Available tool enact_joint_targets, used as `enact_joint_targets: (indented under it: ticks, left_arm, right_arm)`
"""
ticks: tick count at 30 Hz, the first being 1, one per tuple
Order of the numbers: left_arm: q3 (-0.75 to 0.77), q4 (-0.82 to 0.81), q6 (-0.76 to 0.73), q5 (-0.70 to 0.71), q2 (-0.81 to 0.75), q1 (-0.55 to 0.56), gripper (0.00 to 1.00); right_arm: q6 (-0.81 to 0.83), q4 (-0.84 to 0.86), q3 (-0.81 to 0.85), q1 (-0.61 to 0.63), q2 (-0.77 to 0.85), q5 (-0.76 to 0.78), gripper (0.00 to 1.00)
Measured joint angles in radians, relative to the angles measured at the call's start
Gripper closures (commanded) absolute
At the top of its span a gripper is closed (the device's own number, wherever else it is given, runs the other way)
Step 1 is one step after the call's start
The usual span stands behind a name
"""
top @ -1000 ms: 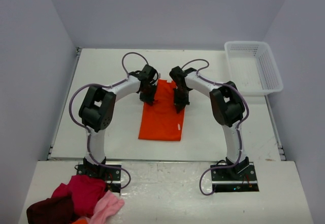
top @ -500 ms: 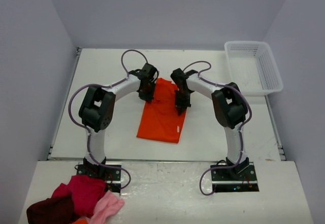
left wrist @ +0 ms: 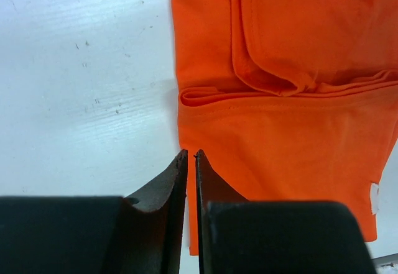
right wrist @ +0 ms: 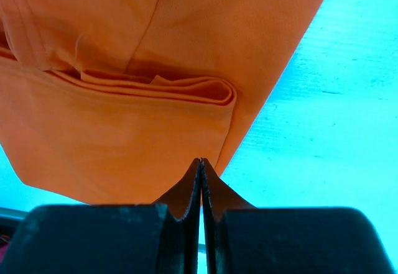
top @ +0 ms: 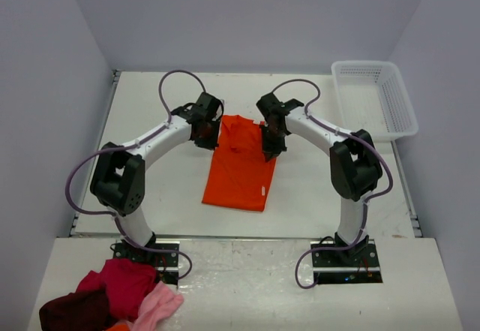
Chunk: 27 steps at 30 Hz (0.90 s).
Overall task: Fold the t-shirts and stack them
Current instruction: Fold the folded rectangular tshirt in 1/3 of the way
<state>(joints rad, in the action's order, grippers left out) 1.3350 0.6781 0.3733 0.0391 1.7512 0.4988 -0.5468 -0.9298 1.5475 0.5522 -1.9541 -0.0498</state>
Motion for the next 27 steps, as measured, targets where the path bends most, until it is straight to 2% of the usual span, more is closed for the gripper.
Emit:
enact_joint_targets:
  ticks: [10,17,27]
  left_arm:
    - [-0.004,-0.006,0.010,-0.015,0.029,0.004,0.90]
    - [-0.008,-0.042,0.010,-0.067,0.112,0.013,0.92]
    - [-0.015,-0.080,0.012,-0.100,0.197,0.014,0.93]
  right_arm:
    - [0.031,0.010,-0.003,0.031,-0.034,-0.072,1.00]
    - [0.032,0.013,0.054,0.037,-0.119,-0.104,1.00]
    - [0.031,0.023,0.039,0.037,-0.140,-0.126,1.00]
